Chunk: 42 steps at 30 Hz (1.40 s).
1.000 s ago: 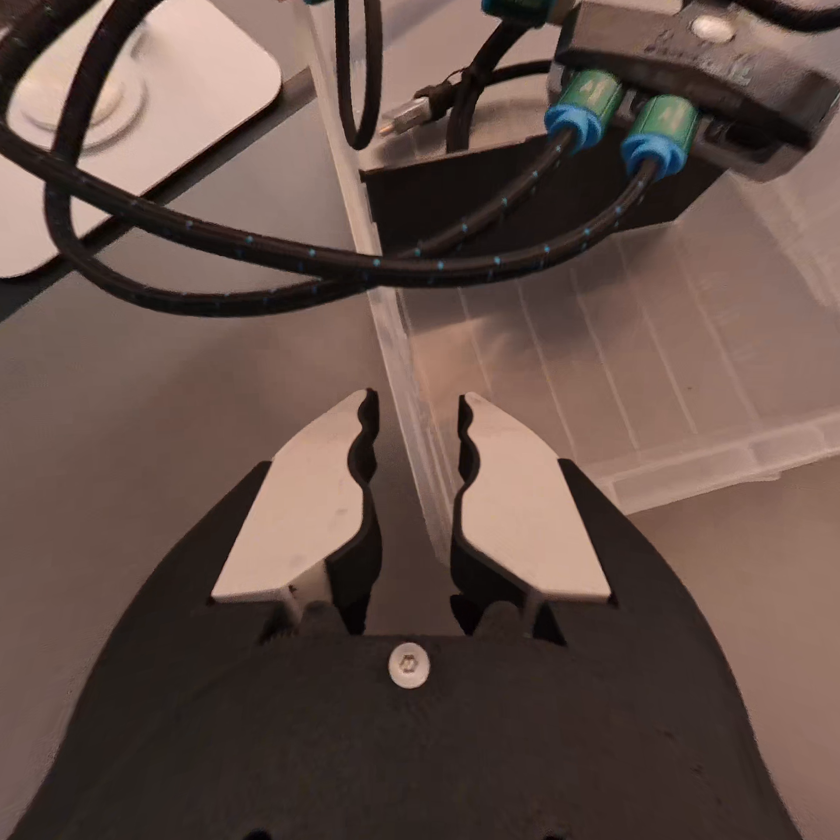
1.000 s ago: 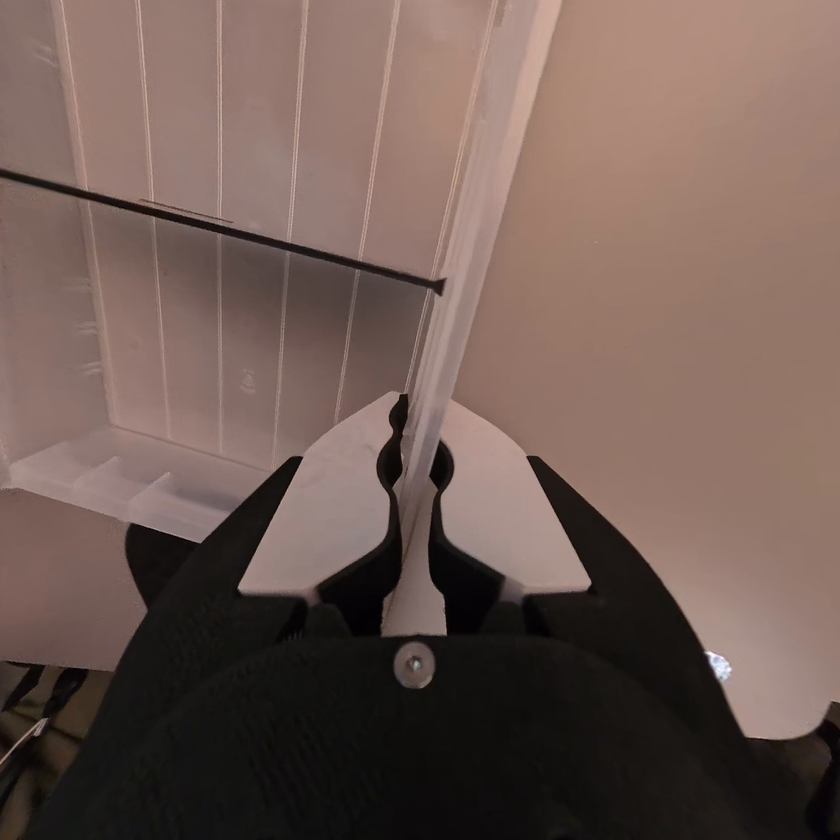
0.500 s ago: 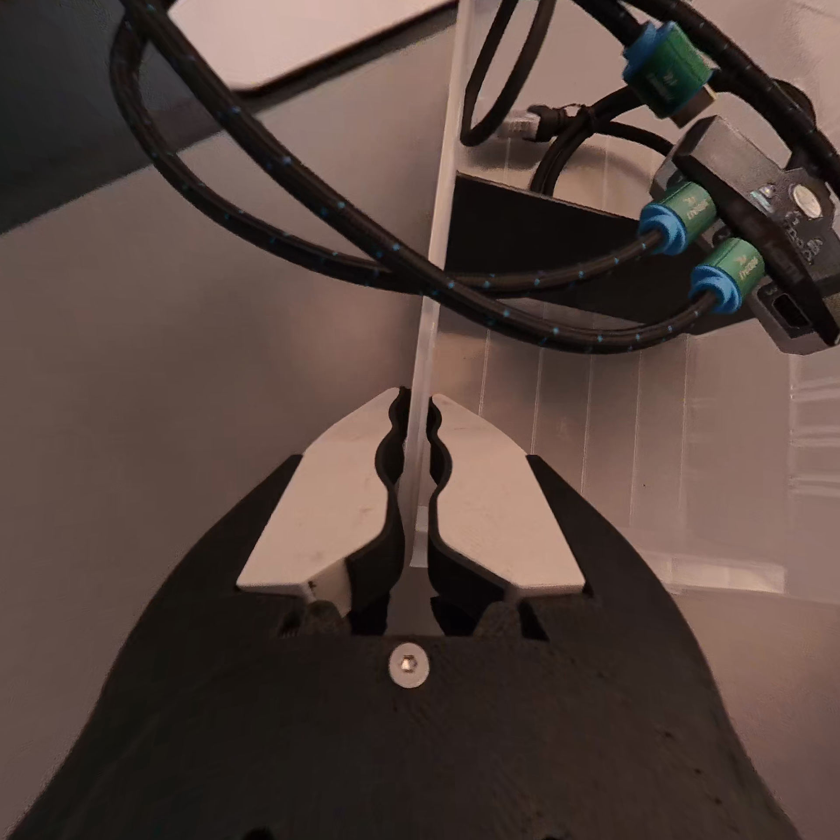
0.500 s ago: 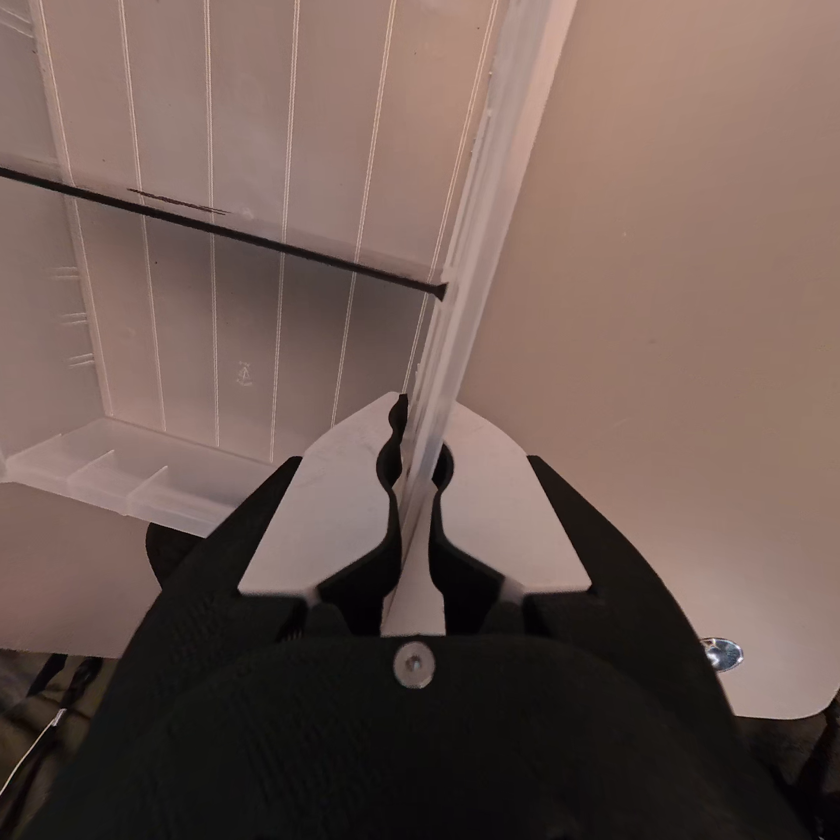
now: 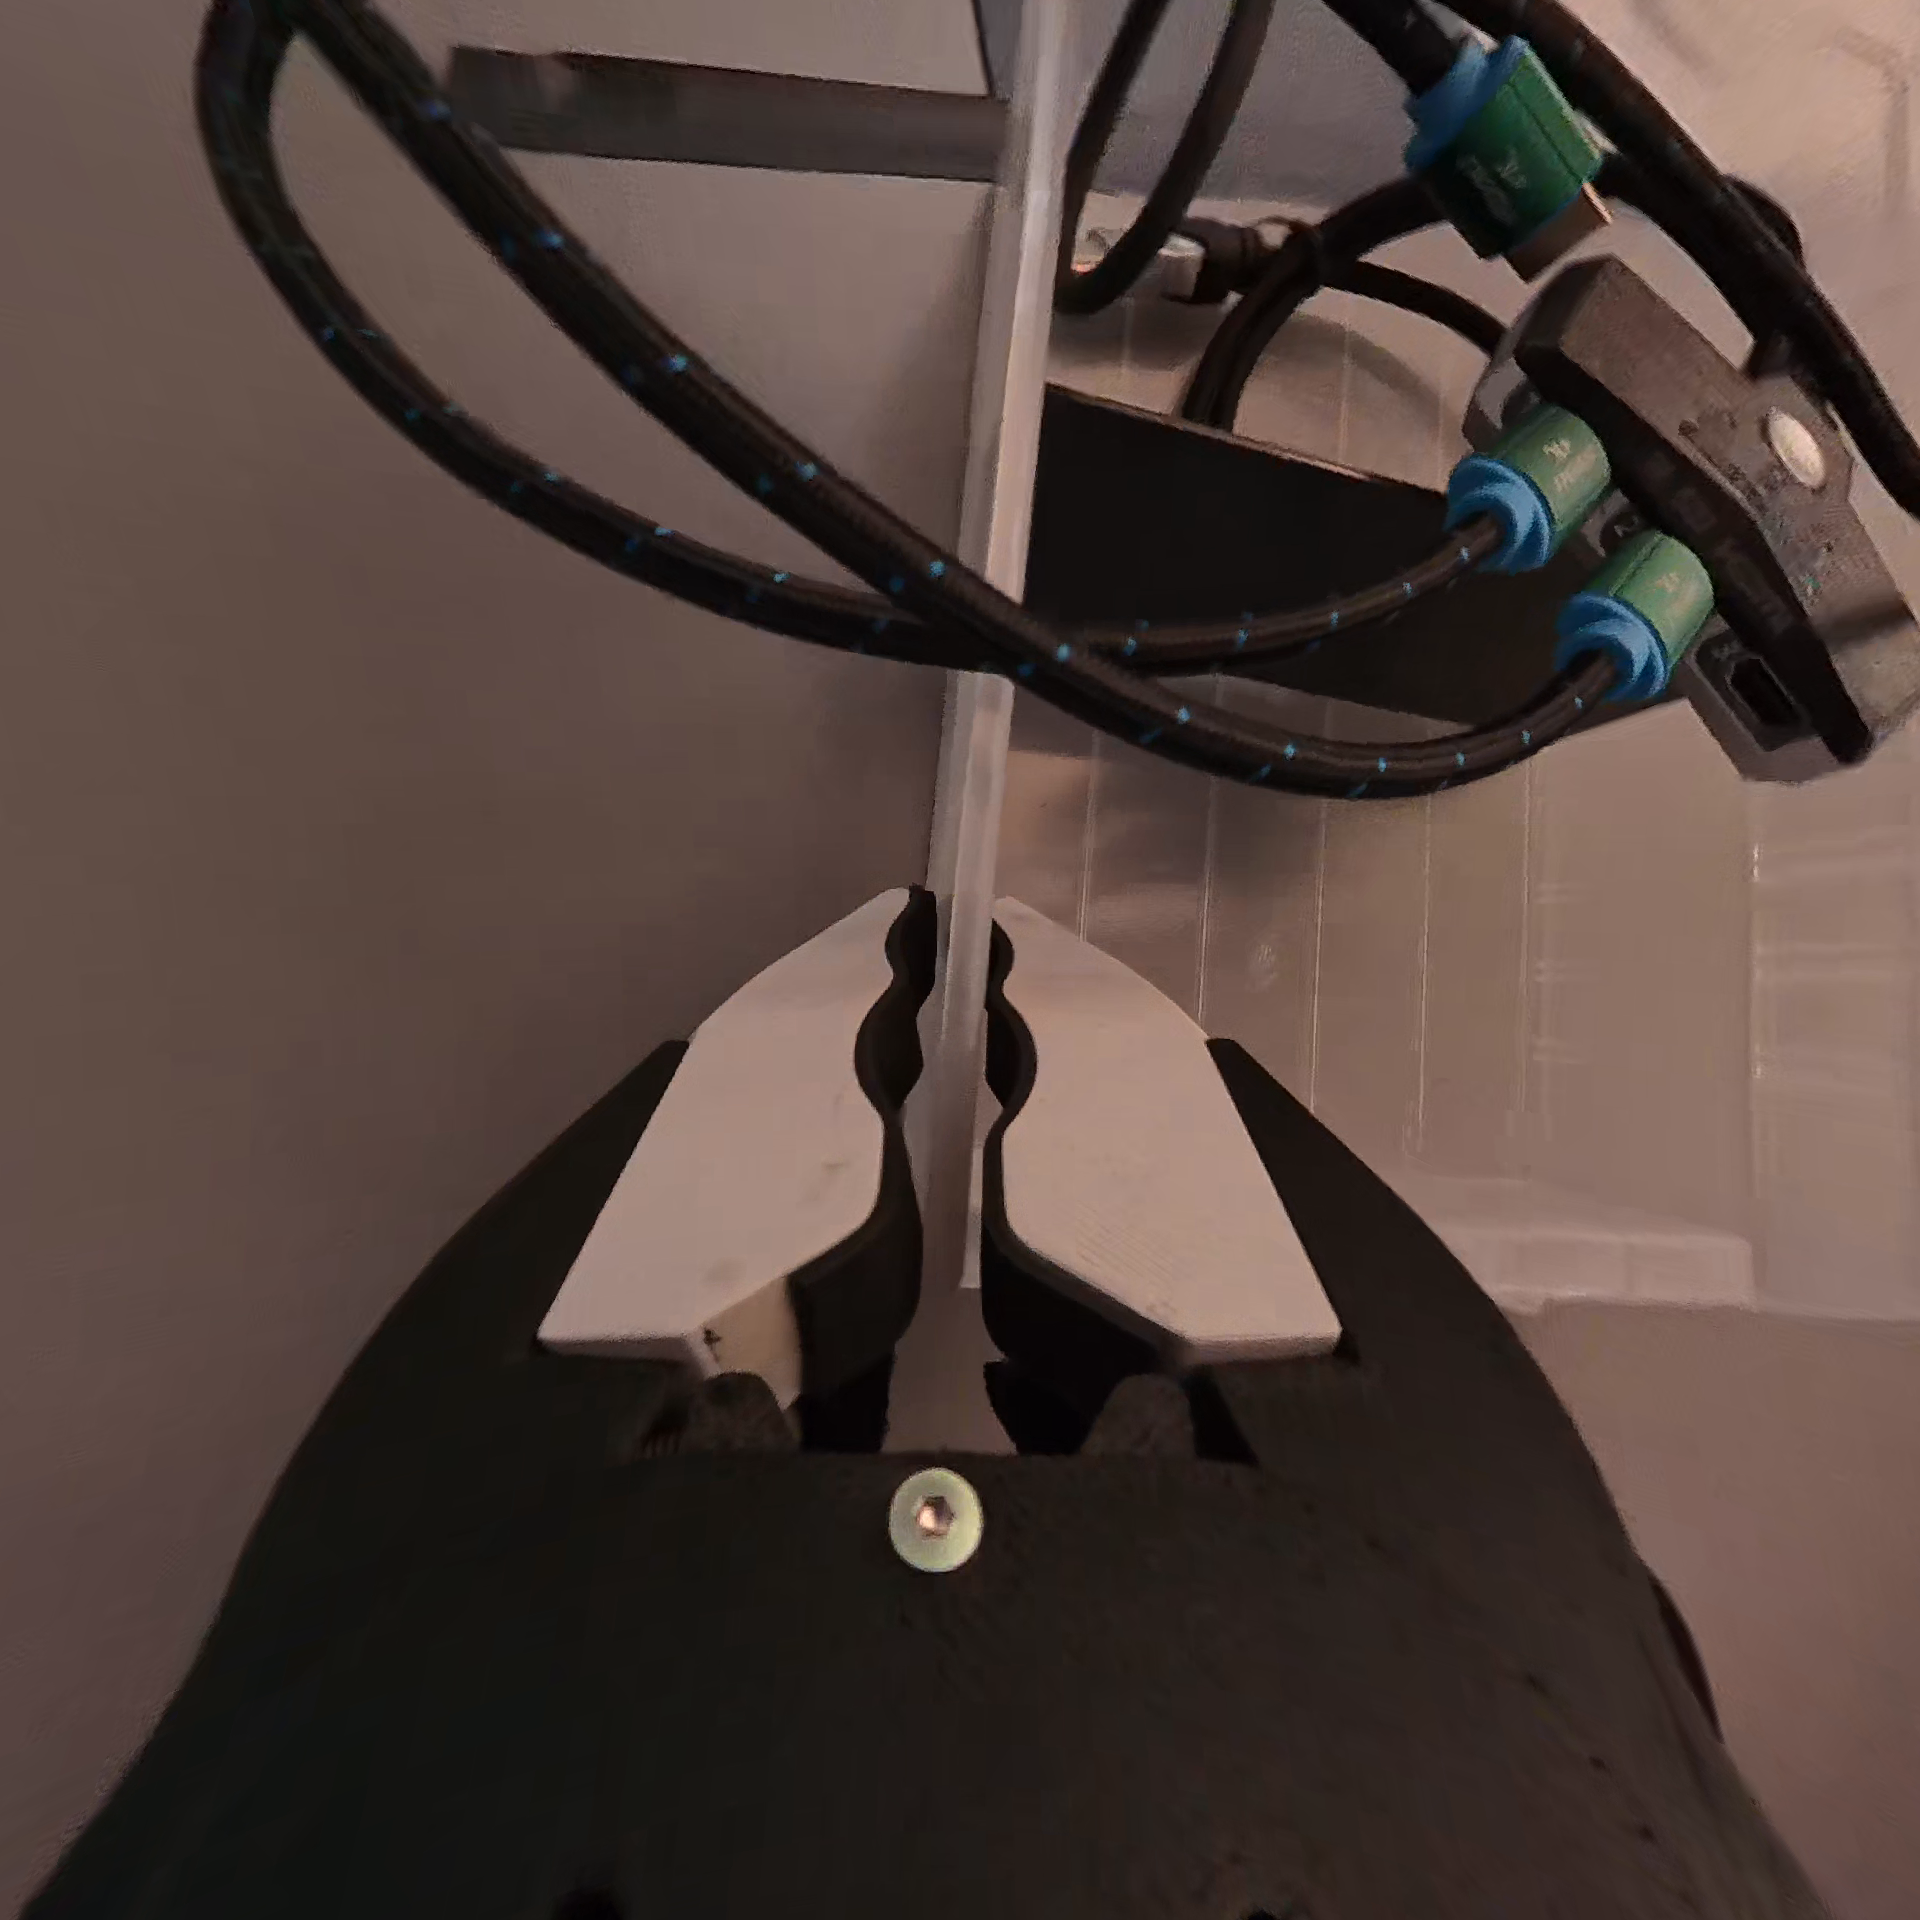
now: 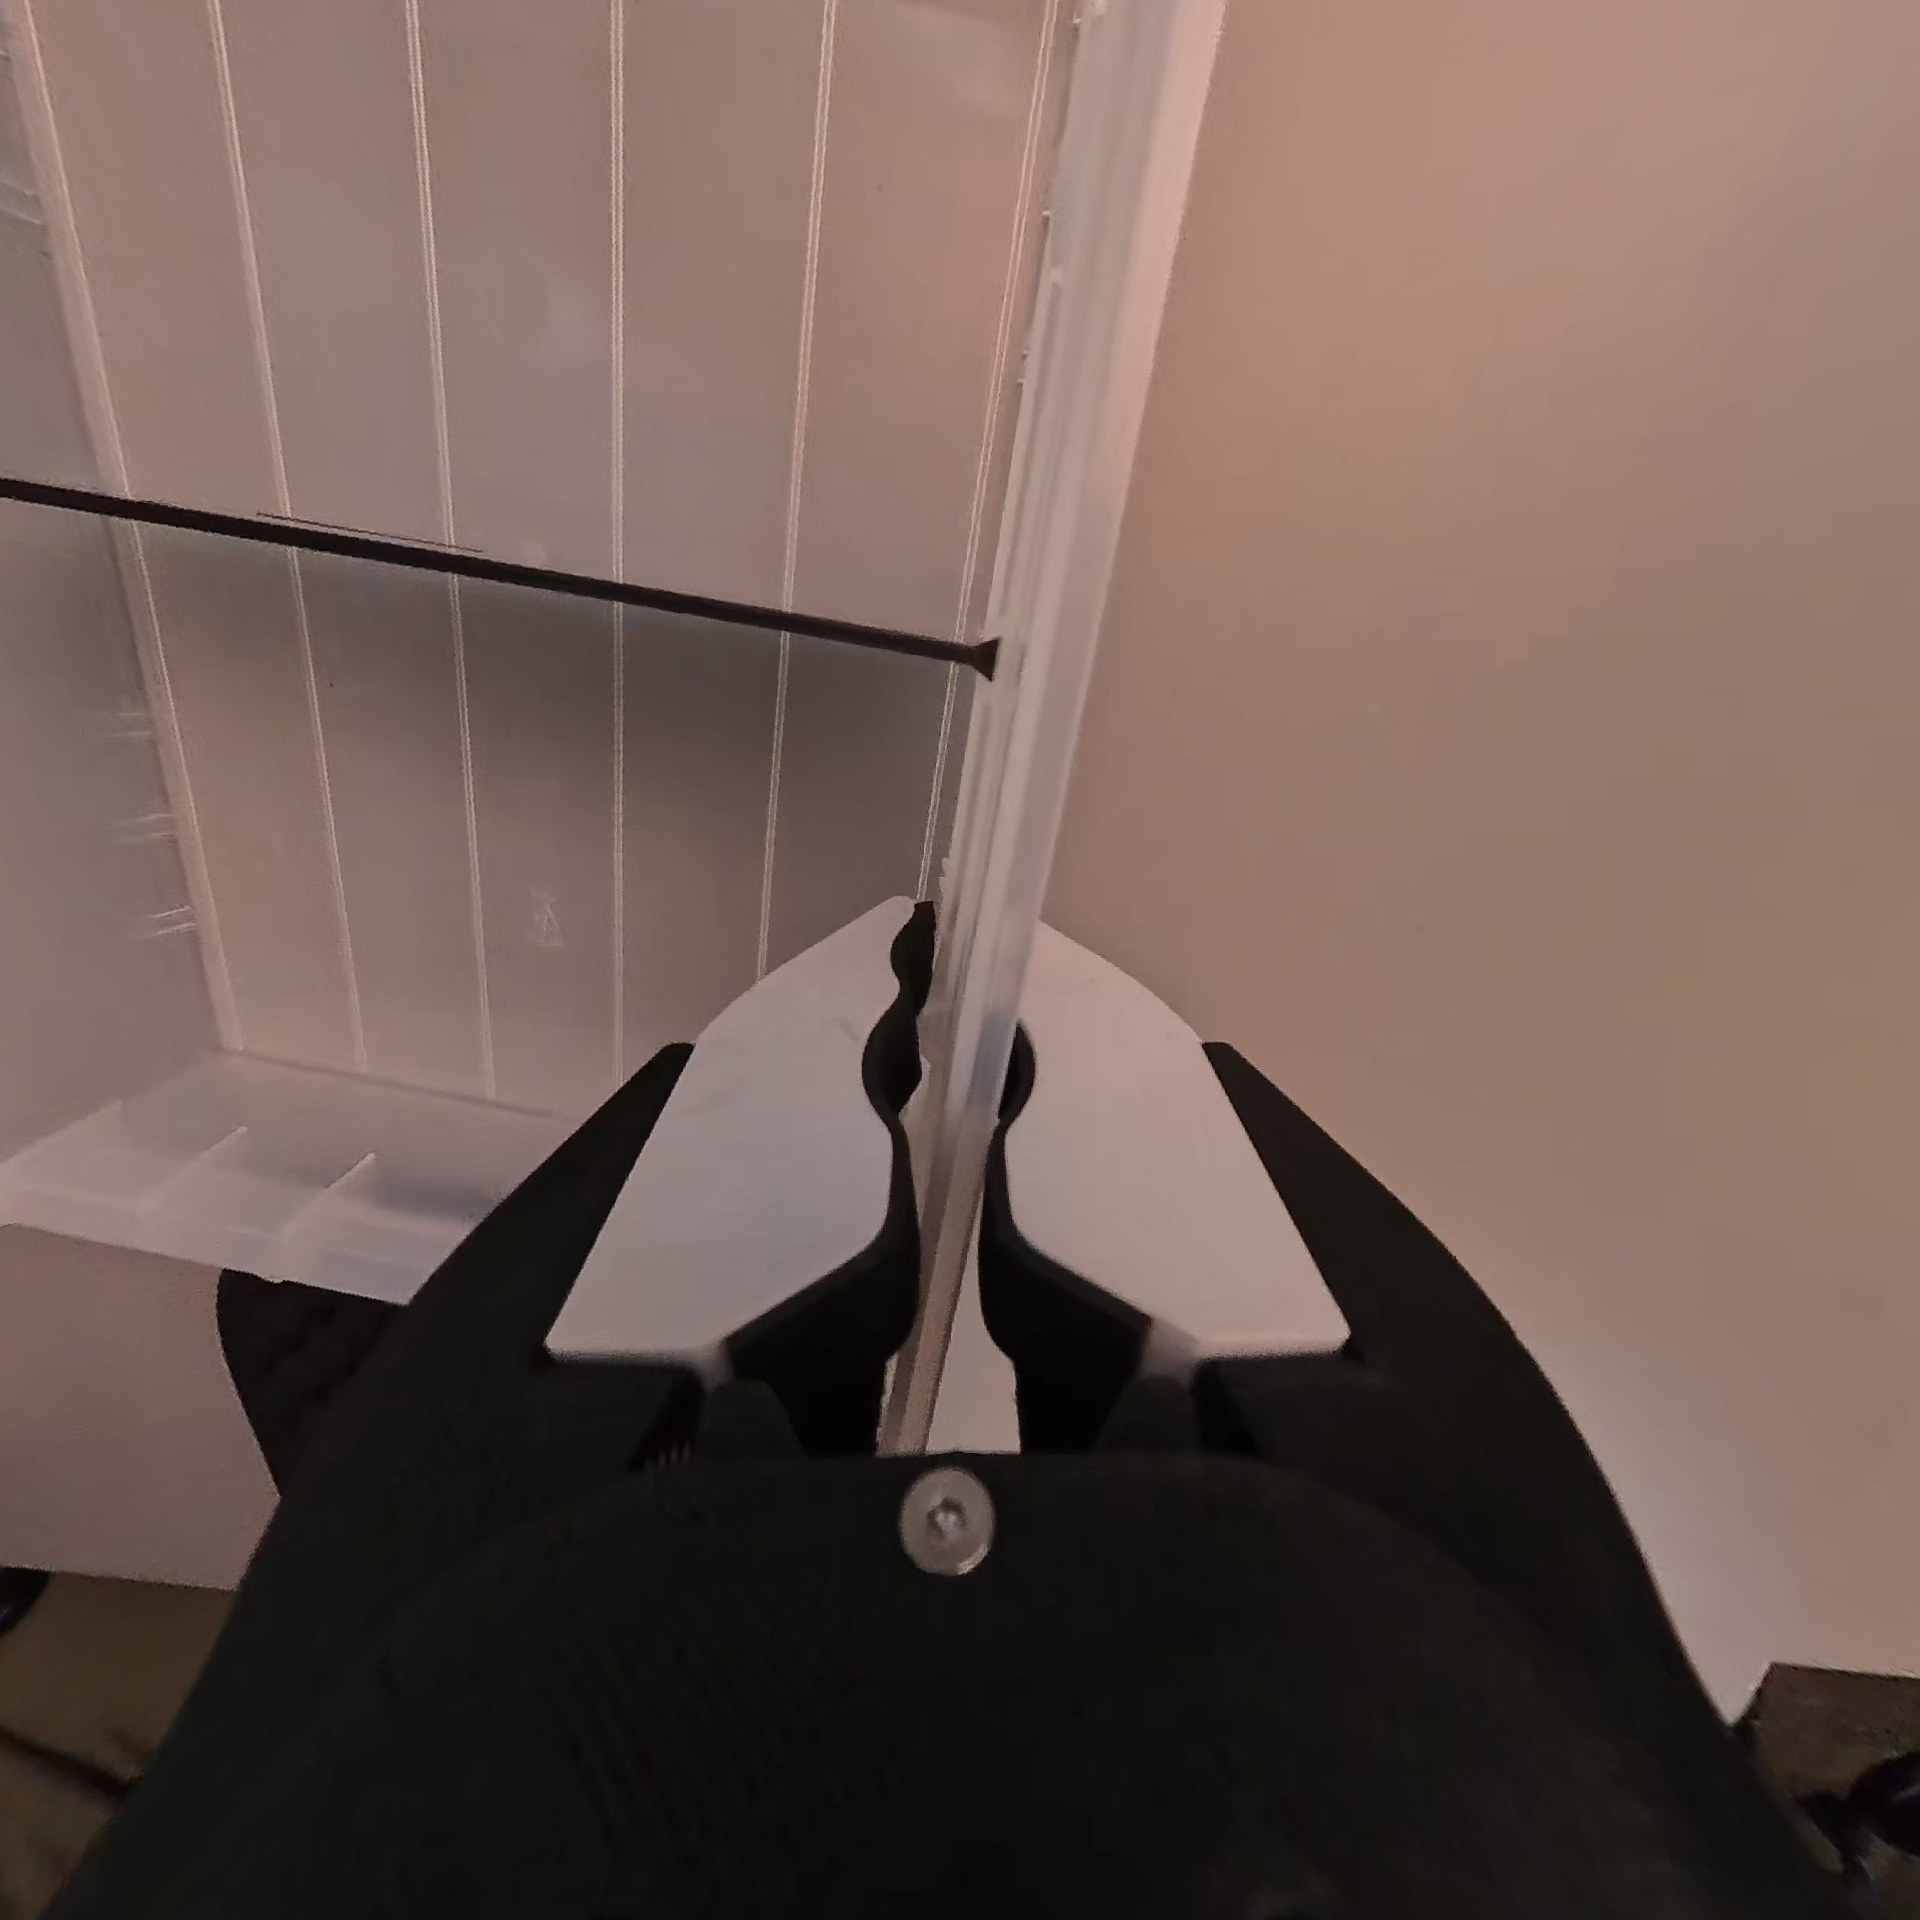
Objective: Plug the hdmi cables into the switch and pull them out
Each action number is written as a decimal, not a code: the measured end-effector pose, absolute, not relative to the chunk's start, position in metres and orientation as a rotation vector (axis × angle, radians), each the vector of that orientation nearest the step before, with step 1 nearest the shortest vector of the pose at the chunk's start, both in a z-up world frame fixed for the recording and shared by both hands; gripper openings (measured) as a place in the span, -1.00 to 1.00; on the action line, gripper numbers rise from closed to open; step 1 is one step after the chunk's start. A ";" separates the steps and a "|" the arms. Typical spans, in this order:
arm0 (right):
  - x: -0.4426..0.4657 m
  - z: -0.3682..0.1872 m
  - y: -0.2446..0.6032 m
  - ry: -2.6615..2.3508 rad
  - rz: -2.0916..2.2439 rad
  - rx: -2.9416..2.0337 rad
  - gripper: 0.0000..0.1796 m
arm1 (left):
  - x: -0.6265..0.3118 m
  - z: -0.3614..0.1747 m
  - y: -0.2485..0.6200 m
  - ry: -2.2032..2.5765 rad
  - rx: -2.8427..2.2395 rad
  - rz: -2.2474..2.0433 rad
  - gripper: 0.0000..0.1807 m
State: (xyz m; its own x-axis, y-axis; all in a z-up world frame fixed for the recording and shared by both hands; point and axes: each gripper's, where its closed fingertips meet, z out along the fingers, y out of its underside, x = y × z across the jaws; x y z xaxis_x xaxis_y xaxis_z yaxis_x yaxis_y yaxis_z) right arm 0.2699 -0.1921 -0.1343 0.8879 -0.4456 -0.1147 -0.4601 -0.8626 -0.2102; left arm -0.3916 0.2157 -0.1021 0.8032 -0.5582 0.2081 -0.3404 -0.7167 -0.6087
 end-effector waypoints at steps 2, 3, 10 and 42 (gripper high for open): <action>0.269 -0.134 -0.190 0.659 0.093 -2.840 -0.92 | -0.402 -0.102 0.214 0.632 -2.446 -0.530 -0.92; 0.267 -0.134 -0.189 0.639 0.102 -2.853 -0.92 | -0.406 -0.102 0.211 0.620 -2.461 -0.546 -0.91; 0.263 -0.135 -0.187 0.608 0.142 -2.892 -0.91 | -0.431 -0.103 0.186 0.773 -2.506 -0.491 -0.91; 0.274 -0.137 -0.178 0.367 0.057 -2.911 -0.85 | -0.461 -0.099 0.114 0.760 -2.773 -0.589 -0.55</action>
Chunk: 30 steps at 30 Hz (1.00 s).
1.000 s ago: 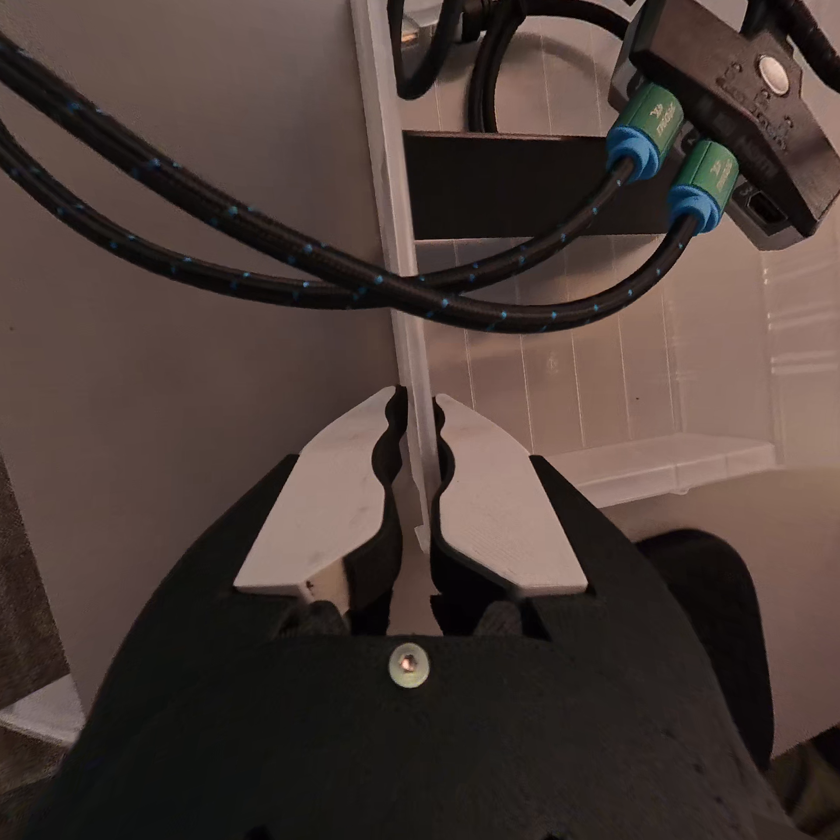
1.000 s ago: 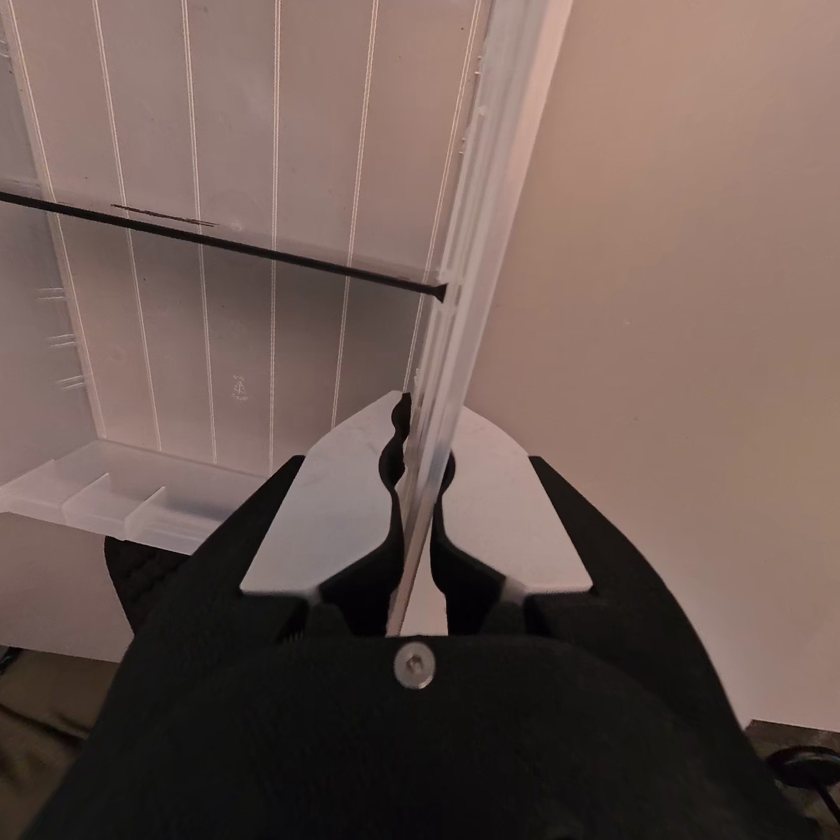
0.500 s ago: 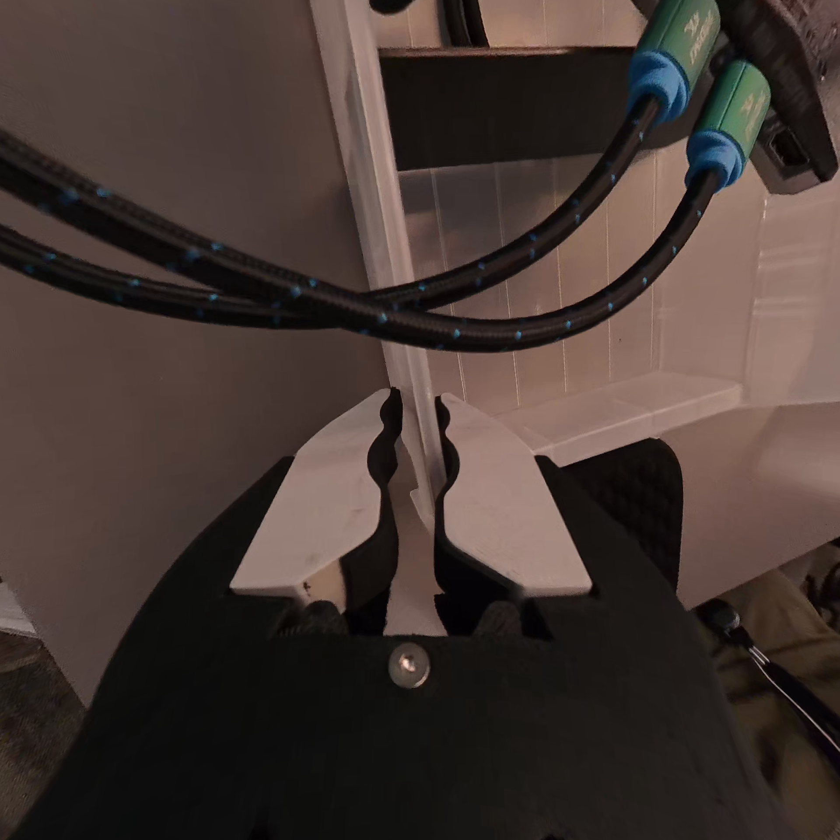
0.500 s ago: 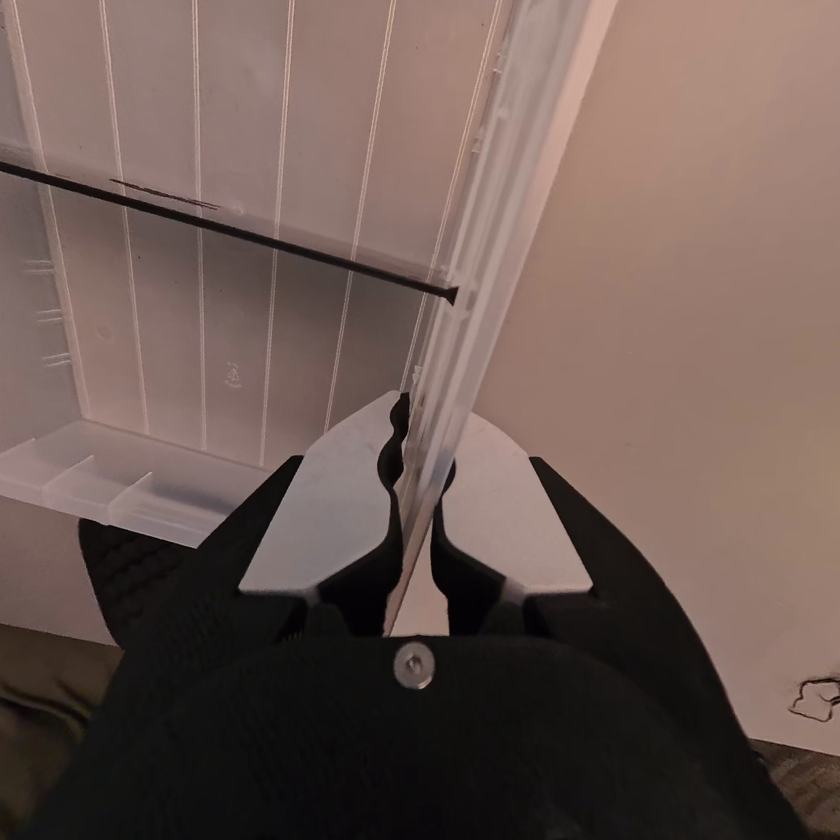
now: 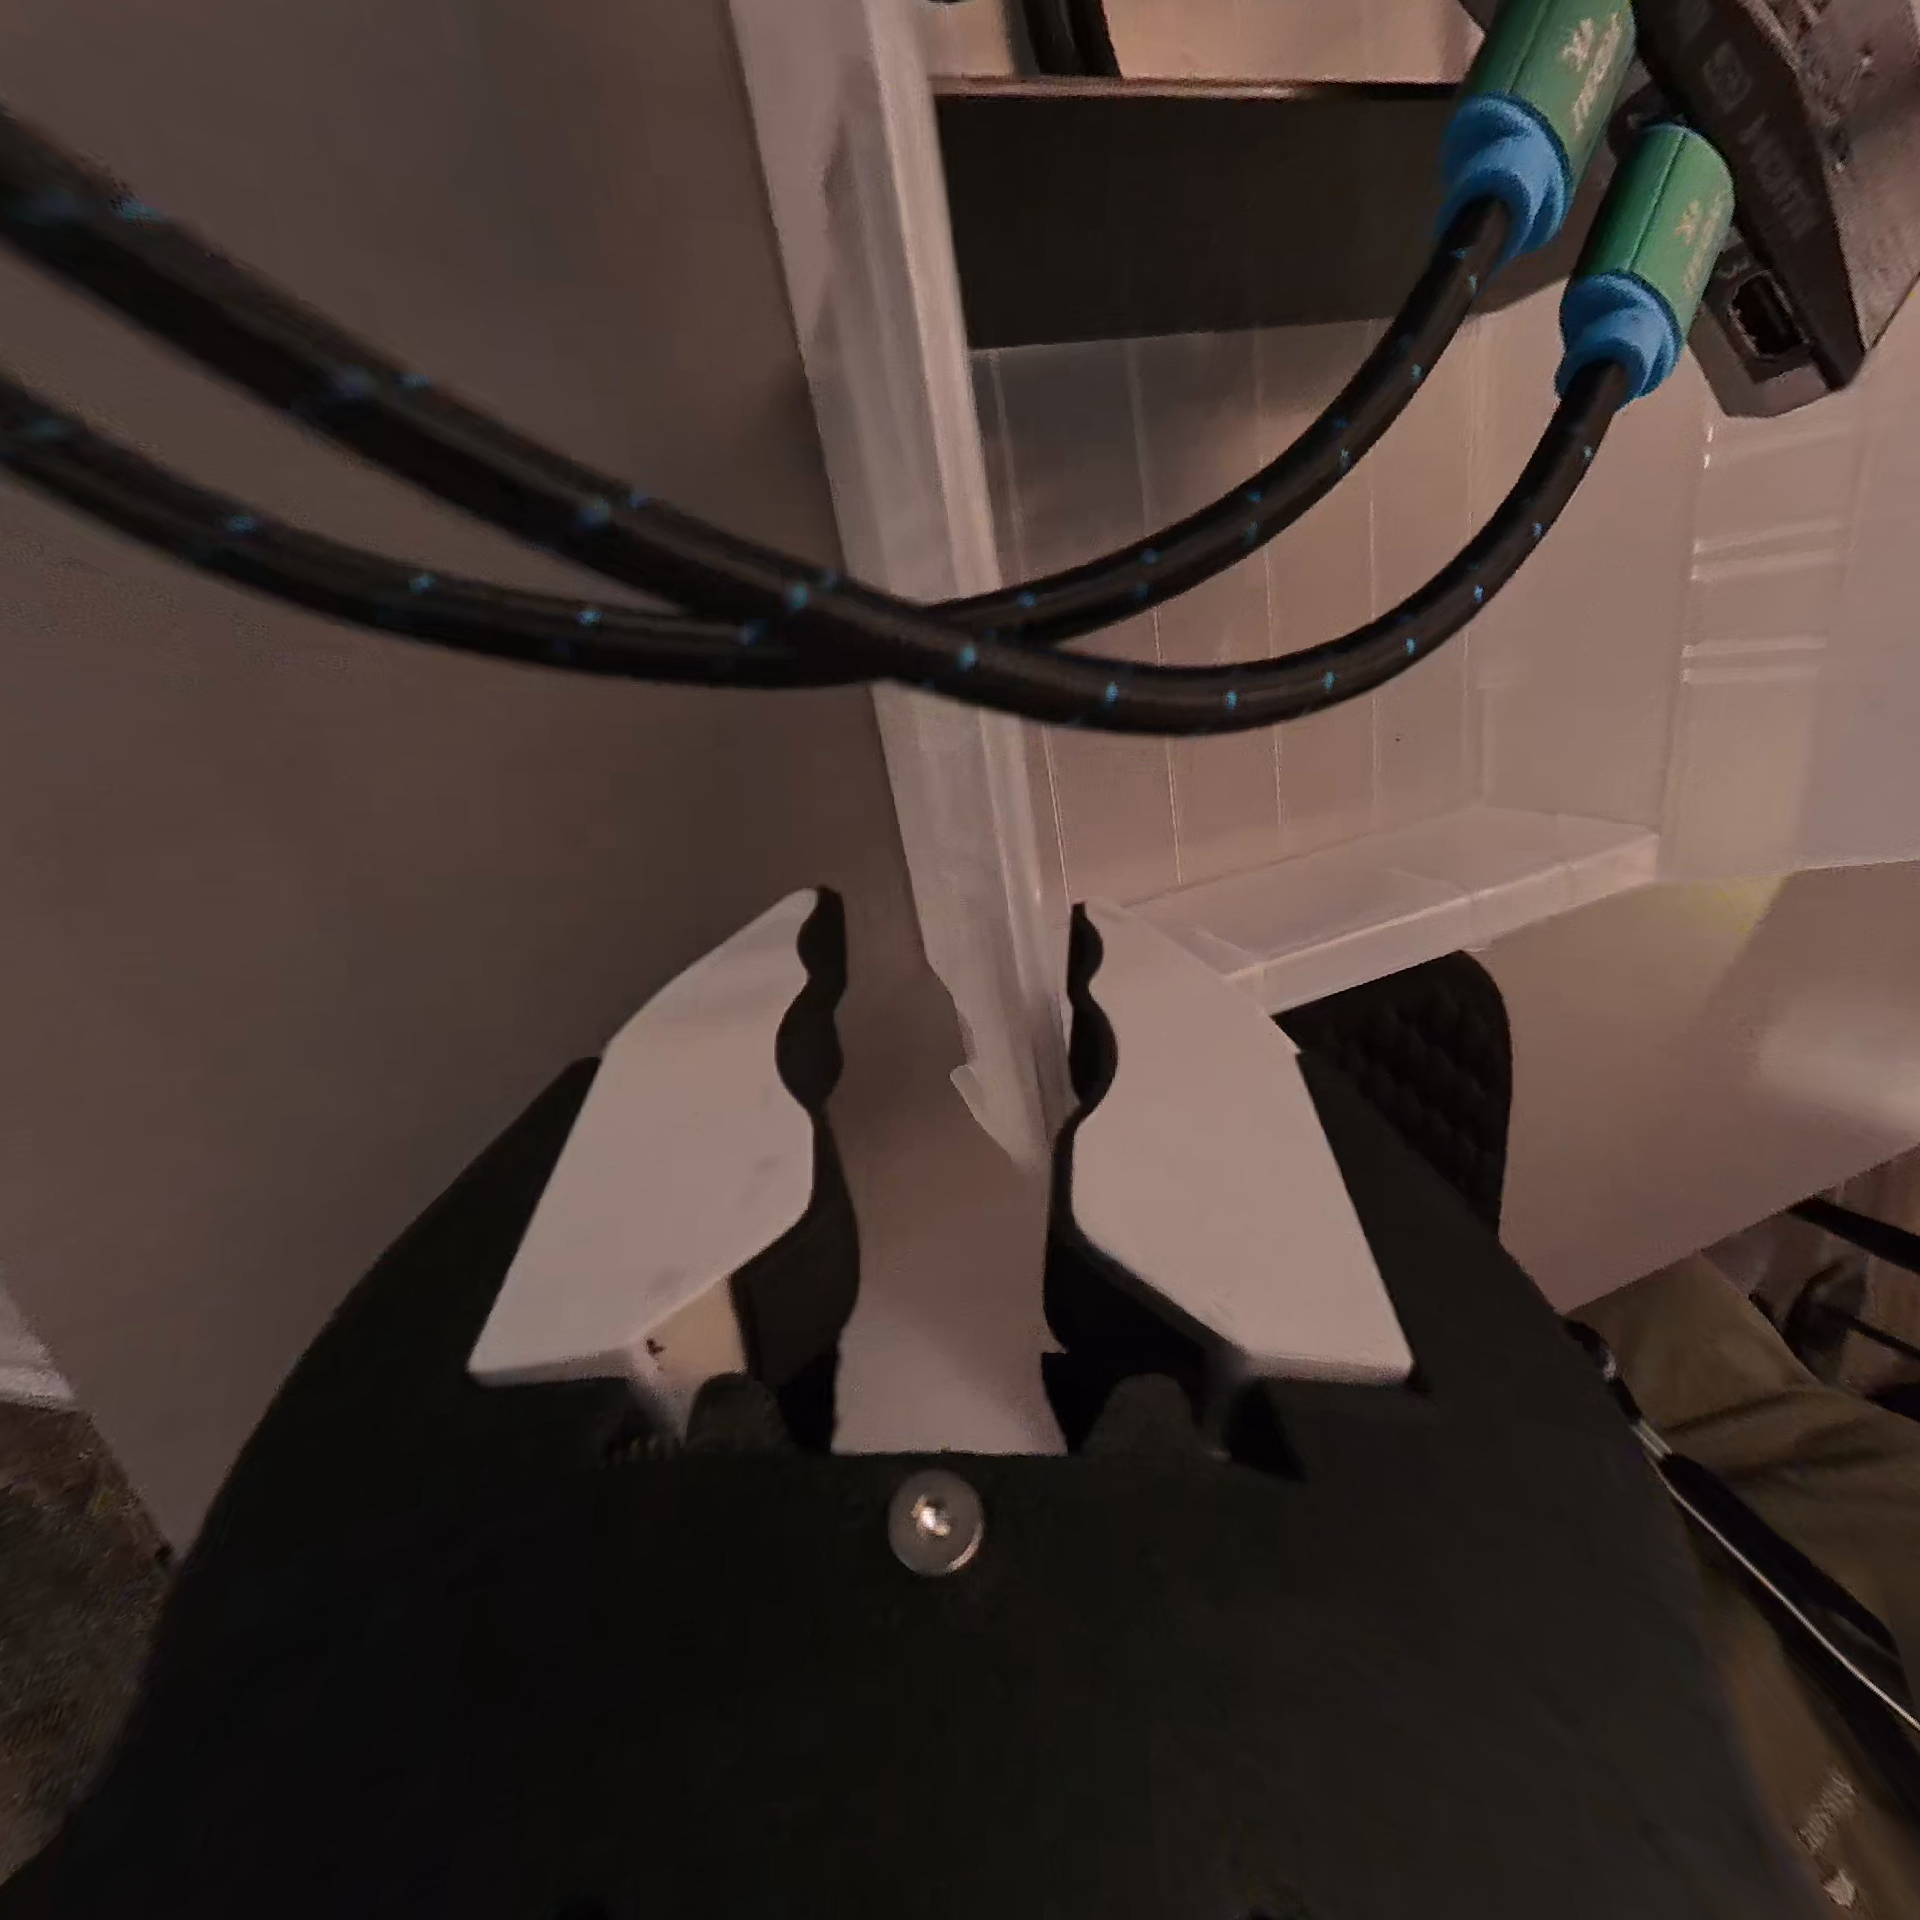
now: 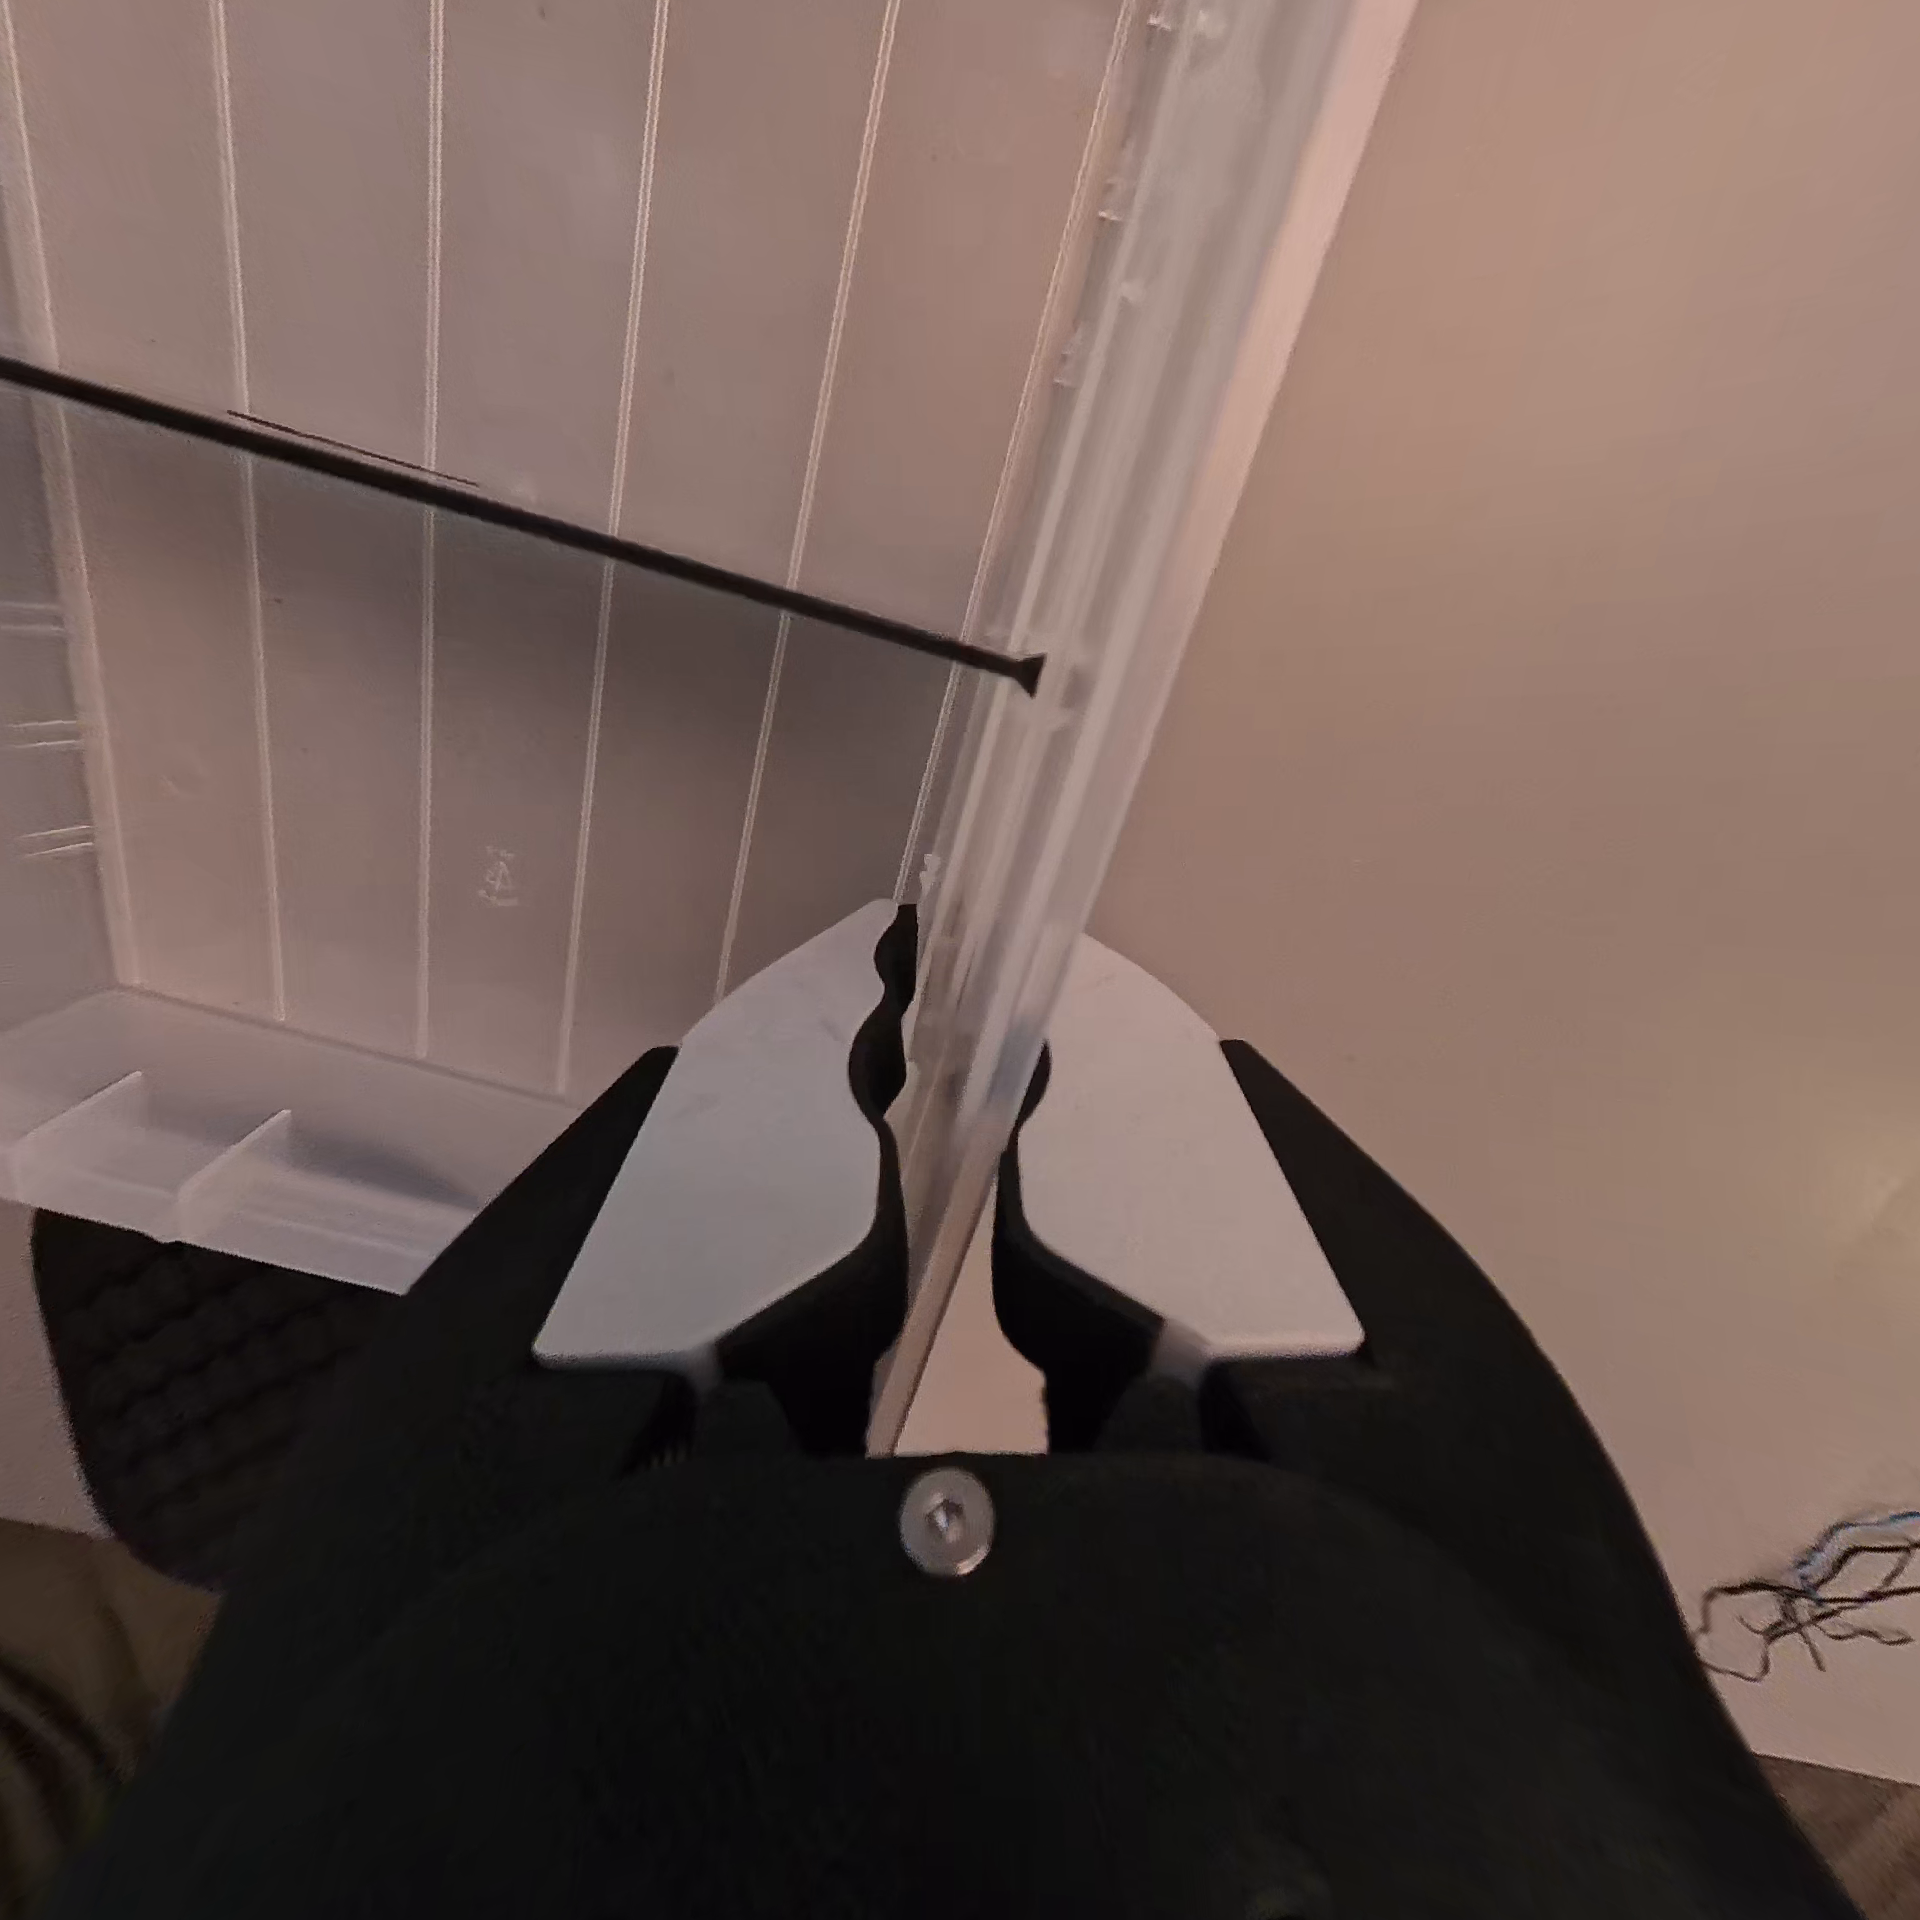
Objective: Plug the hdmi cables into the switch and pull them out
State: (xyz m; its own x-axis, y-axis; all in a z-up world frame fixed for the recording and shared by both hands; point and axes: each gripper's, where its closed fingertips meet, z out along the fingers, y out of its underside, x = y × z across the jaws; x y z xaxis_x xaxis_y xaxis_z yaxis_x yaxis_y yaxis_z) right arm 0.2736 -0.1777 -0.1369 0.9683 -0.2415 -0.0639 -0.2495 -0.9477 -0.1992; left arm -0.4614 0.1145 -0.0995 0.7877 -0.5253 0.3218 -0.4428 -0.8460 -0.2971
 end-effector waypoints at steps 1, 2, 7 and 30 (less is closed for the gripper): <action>0.275 -0.137 -0.178 0.343 0.028 -2.908 -0.83 | -0.465 -0.095 0.113 0.739 -2.769 -0.590 -0.56; 0.277 -0.137 -0.178 0.320 -0.007 -2.903 -0.78 | -0.470 -0.090 0.113 0.708 -2.759 -0.577 -0.59; 0.285 -0.120 -0.165 0.313 -0.071 -2.751 -0.47 | -0.488 -0.038 0.117 0.557 -2.582 -0.525 -0.64; 0.075 0.240 -0.093 -0.285 -0.441 -1.218 -0.26 | -0.380 -0.003 0.239 0.956 -2.008 0.141 -0.15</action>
